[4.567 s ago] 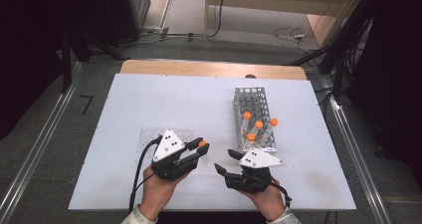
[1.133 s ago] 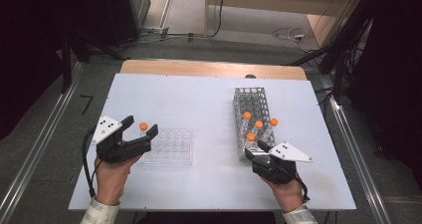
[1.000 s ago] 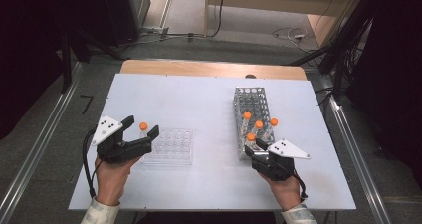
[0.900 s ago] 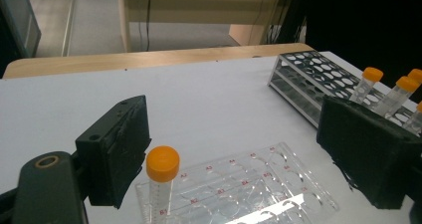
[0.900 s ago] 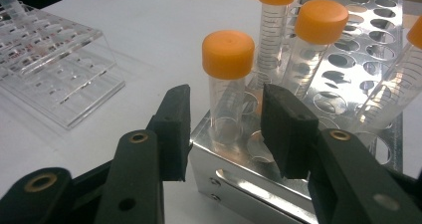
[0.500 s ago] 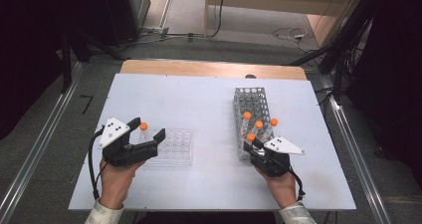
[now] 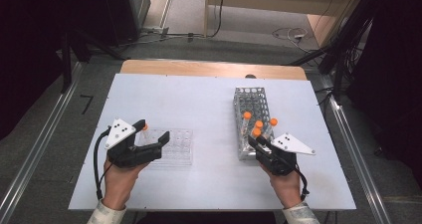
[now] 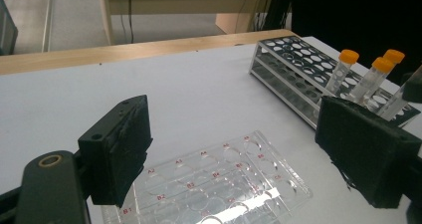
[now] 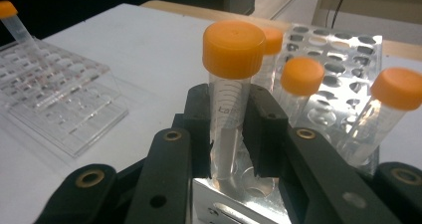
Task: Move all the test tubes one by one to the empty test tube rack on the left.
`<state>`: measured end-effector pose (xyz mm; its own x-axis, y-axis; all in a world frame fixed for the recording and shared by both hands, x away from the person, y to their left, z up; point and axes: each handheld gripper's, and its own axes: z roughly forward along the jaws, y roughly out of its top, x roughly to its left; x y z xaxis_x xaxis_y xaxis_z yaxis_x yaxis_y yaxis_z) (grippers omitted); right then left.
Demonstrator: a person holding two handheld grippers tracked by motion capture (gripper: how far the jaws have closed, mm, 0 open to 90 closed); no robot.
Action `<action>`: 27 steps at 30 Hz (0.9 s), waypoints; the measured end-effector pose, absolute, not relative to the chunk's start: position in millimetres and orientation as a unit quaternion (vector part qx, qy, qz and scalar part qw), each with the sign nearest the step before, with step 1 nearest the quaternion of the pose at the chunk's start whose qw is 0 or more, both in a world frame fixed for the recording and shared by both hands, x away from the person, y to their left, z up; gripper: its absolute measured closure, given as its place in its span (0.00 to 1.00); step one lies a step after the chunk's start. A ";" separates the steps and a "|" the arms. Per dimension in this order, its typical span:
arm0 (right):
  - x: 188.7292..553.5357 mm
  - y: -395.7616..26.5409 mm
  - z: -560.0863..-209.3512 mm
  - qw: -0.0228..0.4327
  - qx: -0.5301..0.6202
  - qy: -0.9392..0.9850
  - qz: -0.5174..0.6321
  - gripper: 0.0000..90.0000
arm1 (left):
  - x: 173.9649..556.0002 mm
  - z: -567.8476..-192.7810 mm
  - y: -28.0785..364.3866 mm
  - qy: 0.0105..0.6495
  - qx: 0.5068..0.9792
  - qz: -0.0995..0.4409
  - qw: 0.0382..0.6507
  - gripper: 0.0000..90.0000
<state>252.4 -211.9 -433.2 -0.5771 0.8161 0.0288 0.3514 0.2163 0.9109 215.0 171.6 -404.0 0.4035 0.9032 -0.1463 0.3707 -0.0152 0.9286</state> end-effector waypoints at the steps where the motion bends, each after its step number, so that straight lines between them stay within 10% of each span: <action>1: 250.7 -212.3 -430.2 0.241 0.392 0.741 0.489 0.79 | 215.1 -404.3 171.2 0.480 0.664 0.260 0.512 0.16; 27: 224.7 -180.9 -420.5 0.210 0.332 0.773 0.498 0.79 | 211.8 -406.2 157.7 0.465 0.676 0.248 0.515 0.16</action>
